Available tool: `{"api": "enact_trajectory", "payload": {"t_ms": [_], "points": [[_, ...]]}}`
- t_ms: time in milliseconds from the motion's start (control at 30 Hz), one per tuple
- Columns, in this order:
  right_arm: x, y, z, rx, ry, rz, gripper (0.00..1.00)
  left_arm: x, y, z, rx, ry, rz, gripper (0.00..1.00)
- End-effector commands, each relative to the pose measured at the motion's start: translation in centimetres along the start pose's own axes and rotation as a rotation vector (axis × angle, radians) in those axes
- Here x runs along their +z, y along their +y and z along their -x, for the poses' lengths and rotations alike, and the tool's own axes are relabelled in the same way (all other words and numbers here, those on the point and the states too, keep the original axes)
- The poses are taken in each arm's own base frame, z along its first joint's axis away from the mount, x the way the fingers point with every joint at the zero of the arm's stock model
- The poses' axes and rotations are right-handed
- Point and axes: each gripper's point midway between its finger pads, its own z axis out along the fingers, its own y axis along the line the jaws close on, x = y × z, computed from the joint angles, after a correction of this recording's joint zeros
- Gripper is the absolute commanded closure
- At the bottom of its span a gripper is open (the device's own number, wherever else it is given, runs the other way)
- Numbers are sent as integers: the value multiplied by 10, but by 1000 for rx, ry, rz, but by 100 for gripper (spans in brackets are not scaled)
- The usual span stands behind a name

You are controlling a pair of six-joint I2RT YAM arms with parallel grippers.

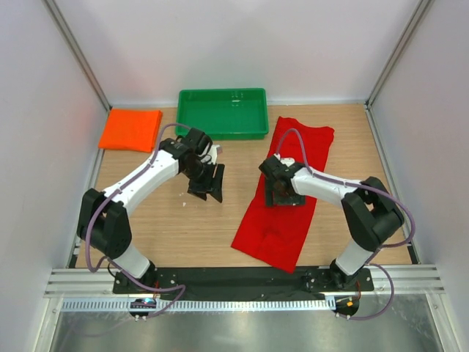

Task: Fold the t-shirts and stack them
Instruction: Fold the tshirt

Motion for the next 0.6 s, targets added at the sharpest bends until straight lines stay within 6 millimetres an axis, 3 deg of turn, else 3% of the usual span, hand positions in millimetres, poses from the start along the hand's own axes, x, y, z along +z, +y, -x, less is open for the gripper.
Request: {"api": "enact_trajectory", "payload": {"t_ms": [0,167,267,400,433,500,567], "points": [[-25,-7,-1,-87,-25,64,13,-1,-15,4,-15,-25,-89,40],[-59,-8,37,17,-102,122,10,14,-17,-2,-78,-1,-123,40],[-84,-4,41,64,-96,179,9,28,-22,-14,-99,31,-163,40],[-117,-5,11,197,-12,283,10,46,-34,-36,-103,93,-198,40],[-113,-6,-9,242,41,297,11,51,-35,-40,-97,103,-196,41],[-125,-8,-26,298,63,361,14,61,-37,-48,-98,132,-192,41],[-116,-17,-54,355,118,334,20,68,-36,-55,-108,172,-188,43]]}}
